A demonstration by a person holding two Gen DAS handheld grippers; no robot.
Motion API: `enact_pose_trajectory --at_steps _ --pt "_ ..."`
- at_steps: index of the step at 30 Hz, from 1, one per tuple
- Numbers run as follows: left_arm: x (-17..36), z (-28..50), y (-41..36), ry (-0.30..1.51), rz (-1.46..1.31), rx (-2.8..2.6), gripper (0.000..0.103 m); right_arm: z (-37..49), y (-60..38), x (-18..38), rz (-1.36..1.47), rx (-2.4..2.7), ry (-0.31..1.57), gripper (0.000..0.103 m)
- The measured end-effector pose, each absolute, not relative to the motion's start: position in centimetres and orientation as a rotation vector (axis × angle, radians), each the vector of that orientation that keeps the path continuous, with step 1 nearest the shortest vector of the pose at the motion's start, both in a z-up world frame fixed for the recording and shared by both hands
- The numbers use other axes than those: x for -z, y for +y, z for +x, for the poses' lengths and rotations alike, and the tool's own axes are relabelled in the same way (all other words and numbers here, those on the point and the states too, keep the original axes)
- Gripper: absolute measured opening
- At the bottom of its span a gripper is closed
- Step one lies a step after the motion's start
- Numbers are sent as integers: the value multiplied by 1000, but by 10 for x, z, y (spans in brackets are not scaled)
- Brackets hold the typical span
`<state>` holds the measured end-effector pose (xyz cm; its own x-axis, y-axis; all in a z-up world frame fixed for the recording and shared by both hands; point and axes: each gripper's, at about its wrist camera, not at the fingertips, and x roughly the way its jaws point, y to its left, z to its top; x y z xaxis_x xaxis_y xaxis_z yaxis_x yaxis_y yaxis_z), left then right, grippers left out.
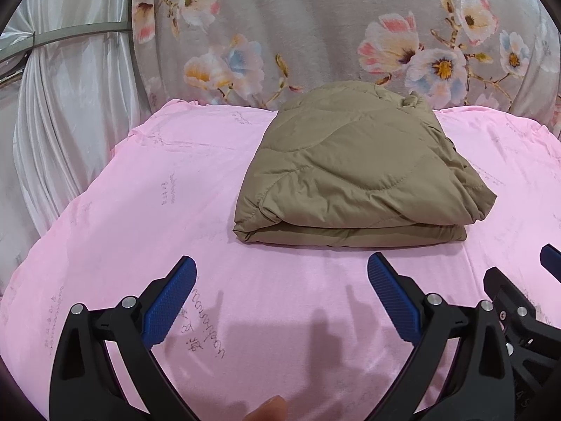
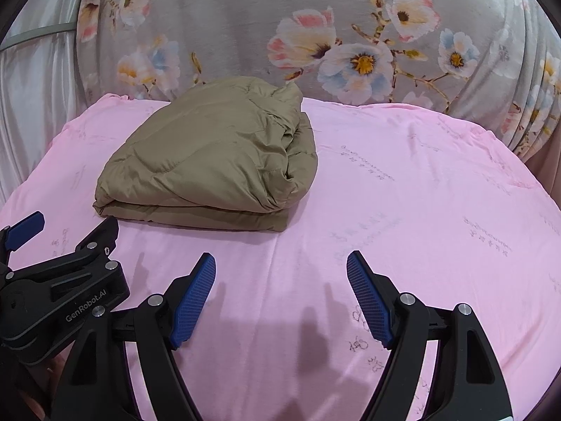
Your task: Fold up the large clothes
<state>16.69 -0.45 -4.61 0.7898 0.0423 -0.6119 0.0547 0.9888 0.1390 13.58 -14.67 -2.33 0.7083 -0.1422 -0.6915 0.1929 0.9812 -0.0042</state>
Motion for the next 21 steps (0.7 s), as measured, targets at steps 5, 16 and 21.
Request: enact_pose_trajectory --at_steps 5,16,21 --pt "46 167 -5 660 154 9 96 137 -148 24 65 181 760 75" --pt "46 167 -4 662 152 10 96 137 -147 24 66 182 760 75" --pt "46 167 -4 662 151 10 96 137 -147 24 66 181 760 75"
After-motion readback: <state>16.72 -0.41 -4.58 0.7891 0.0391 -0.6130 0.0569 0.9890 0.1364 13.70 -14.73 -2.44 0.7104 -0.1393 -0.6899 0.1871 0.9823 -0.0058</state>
